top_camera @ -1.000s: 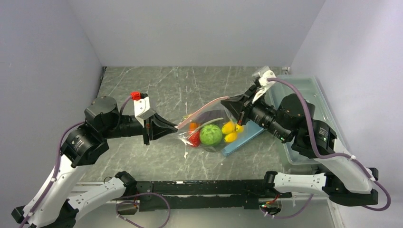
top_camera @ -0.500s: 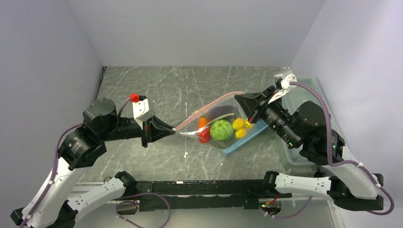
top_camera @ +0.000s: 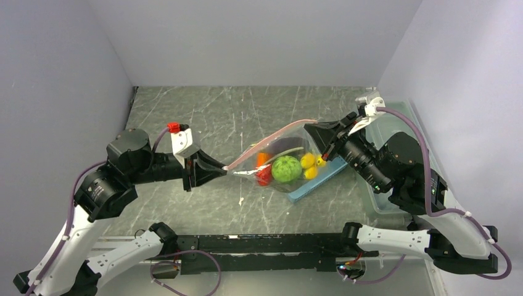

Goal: Place the food in the zip-top bag and seal the zipper
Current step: Zip the zipper food storage bag.

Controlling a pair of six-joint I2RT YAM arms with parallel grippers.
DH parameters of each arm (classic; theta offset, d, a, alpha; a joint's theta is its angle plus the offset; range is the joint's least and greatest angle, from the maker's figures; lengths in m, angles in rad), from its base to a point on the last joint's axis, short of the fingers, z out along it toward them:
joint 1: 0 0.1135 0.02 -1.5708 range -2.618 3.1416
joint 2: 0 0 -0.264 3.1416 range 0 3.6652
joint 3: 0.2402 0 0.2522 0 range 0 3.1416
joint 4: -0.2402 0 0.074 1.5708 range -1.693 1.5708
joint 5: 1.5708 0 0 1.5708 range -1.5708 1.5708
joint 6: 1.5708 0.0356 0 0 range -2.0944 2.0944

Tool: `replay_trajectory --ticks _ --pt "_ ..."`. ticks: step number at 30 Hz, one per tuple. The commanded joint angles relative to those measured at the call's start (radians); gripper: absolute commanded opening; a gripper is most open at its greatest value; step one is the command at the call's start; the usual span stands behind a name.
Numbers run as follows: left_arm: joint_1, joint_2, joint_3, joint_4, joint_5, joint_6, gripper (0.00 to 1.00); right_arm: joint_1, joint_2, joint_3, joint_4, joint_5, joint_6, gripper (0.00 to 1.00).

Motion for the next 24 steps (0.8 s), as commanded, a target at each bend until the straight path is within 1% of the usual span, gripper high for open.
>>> replay_trajectory --ticks 1,3,5,7,8,9,16,24 --pt "-0.003 -0.014 0.012 -0.036 -0.035 0.005 0.42 -0.008 -0.022 0.035 0.115 0.023 -0.001 0.00" --pt "-0.002 -0.014 0.022 -0.031 -0.057 0.004 0.55 -0.008 -0.016 0.040 0.107 0.010 -0.003 0.00" --pt "-0.003 -0.007 0.039 -0.026 -0.096 0.005 0.79 -0.008 -0.006 0.050 0.096 -0.010 -0.009 0.00" --pt "-0.002 0.005 0.063 -0.017 -0.128 0.011 0.89 -0.008 0.011 0.069 0.070 -0.030 -0.011 0.00" --pt "-0.003 0.011 0.077 -0.014 -0.141 0.016 0.97 -0.008 0.022 0.080 0.058 -0.042 -0.012 0.00" --pt "-0.003 0.019 0.090 -0.007 -0.154 0.020 0.99 -0.008 0.031 0.087 0.048 -0.050 -0.014 0.00" --pt "-0.003 0.081 0.186 0.028 -0.190 0.071 1.00 -0.008 0.058 0.108 0.017 -0.100 -0.022 0.00" --pt "-0.002 0.153 0.285 0.010 -0.166 0.164 1.00 -0.008 0.090 0.124 -0.019 -0.163 -0.031 0.00"
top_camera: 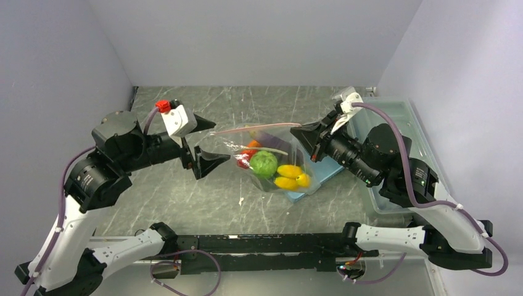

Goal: Place the food in the zip-top bag and seal the zipper
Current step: Zip the zipper food storage bag, then place the zipper food storage bag at the center of the board.

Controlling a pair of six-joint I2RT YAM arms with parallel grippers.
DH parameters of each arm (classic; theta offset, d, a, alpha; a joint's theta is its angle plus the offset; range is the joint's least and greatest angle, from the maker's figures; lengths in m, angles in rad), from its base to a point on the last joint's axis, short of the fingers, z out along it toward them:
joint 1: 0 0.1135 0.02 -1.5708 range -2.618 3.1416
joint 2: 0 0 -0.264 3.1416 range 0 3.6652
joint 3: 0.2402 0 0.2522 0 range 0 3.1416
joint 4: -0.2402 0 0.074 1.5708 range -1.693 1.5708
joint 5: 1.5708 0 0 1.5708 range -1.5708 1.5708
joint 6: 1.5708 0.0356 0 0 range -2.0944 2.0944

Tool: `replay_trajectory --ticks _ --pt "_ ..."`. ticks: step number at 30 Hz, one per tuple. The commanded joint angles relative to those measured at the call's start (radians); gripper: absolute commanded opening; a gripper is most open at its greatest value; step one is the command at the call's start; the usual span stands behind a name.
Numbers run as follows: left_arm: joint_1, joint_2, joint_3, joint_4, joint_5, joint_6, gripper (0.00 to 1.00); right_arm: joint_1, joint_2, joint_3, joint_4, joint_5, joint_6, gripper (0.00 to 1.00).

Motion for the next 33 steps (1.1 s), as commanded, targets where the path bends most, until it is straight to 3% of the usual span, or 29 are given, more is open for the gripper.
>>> replay_trajectory --ticks 1,12,26,33 --pt "-0.003 0.040 0.073 0.010 0.012 0.104 1.00 -0.002 0.006 0.058 0.047 -0.059 -0.016 0.00" --pt "-0.003 0.125 0.129 -0.016 0.130 0.134 1.00 -0.002 0.059 0.048 0.038 -0.184 -0.015 0.00" --pt "-0.003 0.127 -0.006 0.029 0.289 0.096 1.00 -0.002 0.125 0.035 0.057 -0.275 0.006 0.00" --pt "-0.003 0.107 -0.111 0.057 0.275 0.081 1.00 -0.002 0.124 0.041 0.071 -0.291 0.006 0.00"
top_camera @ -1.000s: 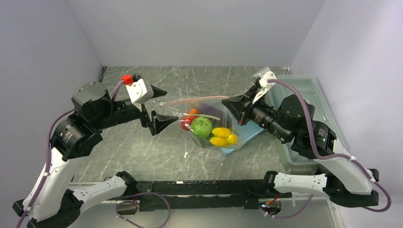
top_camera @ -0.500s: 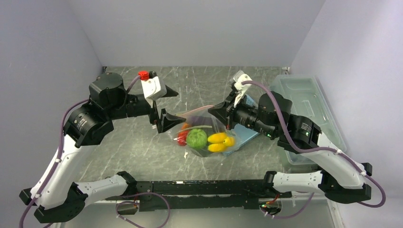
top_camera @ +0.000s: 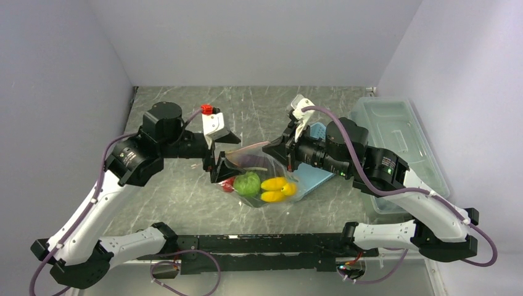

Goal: Place the food in the zip-top bag and seal the zipper
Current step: Place the zipper food storage bag at the center of the board.

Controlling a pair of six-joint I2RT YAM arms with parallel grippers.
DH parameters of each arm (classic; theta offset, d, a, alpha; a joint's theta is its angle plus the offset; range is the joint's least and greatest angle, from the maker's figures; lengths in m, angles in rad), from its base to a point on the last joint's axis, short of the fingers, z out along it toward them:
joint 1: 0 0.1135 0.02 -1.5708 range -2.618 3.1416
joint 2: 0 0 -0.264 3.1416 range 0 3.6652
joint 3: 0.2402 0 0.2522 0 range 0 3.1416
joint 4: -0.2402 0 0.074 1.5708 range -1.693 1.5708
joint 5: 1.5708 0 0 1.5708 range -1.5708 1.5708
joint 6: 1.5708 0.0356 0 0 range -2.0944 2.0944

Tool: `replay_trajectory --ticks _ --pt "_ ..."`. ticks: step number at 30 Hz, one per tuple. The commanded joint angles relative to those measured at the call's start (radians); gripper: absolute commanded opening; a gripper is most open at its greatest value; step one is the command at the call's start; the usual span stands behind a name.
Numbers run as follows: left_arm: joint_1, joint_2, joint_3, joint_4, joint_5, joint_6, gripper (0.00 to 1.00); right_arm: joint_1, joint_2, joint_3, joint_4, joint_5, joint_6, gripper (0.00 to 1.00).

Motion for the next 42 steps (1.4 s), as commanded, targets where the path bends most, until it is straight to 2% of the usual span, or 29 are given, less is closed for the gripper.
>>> replay_trajectory --ticks 1,11,15,19,26,29,30,41,42 --pt "-0.003 -0.026 -0.042 0.052 0.028 -0.008 1.00 -0.002 -0.019 0.031 0.116 -0.019 0.011 0.00" --pt "-0.003 -0.039 -0.104 0.069 0.055 -0.034 1.00 -0.003 -0.044 0.017 0.142 0.004 0.016 0.00" --pt "-0.004 -0.033 -0.109 0.061 0.072 -0.028 0.93 -0.002 -0.037 0.020 0.143 -0.005 0.016 0.00" --pt "-0.004 -0.009 -0.101 0.060 0.104 -0.033 0.72 -0.002 -0.036 0.014 0.148 -0.013 0.017 0.00" --pt "-0.002 0.021 -0.105 0.067 0.123 -0.041 0.31 -0.002 -0.049 0.005 0.150 -0.011 0.016 0.00" --pt "-0.003 0.031 -0.104 0.072 0.119 -0.042 0.03 -0.002 -0.053 0.000 0.149 -0.009 0.014 0.00" --pt "-0.003 0.032 -0.102 0.072 0.115 -0.043 0.00 -0.002 -0.057 -0.003 0.151 -0.009 0.014 0.00" --pt "-0.004 0.020 -0.091 0.080 -0.048 -0.058 0.00 -0.003 -0.073 -0.024 0.136 0.032 -0.003 0.00" --pt "-0.004 0.018 -0.089 0.078 -0.072 -0.054 0.00 -0.002 -0.072 -0.024 0.130 0.045 -0.004 0.04"
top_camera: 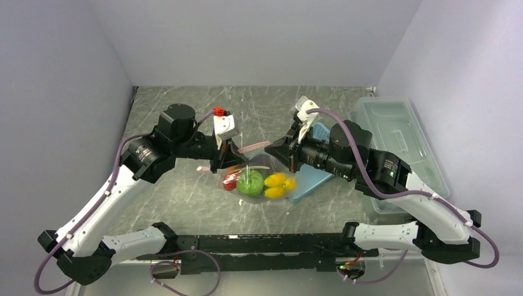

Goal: Place the food in the zip-top bag and seal the zipper
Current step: Place the zipper food storage bag at the center of the board.

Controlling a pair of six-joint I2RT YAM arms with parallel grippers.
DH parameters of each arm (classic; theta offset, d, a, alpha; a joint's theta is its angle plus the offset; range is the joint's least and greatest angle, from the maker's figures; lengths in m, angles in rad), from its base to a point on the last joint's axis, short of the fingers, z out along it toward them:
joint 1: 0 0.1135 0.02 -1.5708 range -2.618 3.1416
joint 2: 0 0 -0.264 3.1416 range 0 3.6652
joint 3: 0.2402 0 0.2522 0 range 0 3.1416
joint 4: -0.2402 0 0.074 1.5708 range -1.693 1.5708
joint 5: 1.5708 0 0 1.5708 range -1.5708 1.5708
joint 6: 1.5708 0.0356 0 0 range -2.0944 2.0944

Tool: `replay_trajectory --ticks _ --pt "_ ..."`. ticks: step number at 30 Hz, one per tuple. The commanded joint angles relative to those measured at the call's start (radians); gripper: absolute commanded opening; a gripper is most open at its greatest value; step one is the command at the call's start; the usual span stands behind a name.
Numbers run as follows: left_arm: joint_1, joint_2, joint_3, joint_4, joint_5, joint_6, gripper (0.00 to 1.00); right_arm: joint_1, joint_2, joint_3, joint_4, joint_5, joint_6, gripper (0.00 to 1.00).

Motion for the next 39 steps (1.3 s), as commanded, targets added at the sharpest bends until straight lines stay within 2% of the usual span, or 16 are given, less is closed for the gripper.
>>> replay_trajectory --ticks 1,5,10,19,32,35,39 --pt "0.001 -0.017 0.019 0.029 -0.140 -0.015 0.00 -0.003 -0.037 0.015 0.095 0.050 -0.006 0.09" --pt "0.001 -0.032 0.030 0.033 -0.219 -0.012 0.00 -0.003 -0.039 0.018 0.081 0.115 -0.006 0.39" --pt "0.001 -0.055 0.042 0.043 -0.349 -0.006 0.00 -0.003 -0.057 0.028 0.063 0.185 -0.018 0.50" --pt "0.001 -0.081 0.062 0.056 -0.618 0.063 0.00 -0.004 -0.077 0.008 0.059 0.229 -0.029 0.53" --pt "0.003 -0.026 0.057 0.132 -0.887 0.212 0.00 -0.003 -0.071 -0.014 0.076 0.206 -0.023 0.54" --pt "0.017 -0.004 0.046 0.163 -0.927 0.245 0.00 -0.003 -0.075 -0.024 0.079 0.203 -0.024 0.54" --pt "0.094 0.038 0.037 0.192 -0.925 0.239 0.00 -0.003 -0.084 -0.034 0.078 0.193 -0.025 0.54"
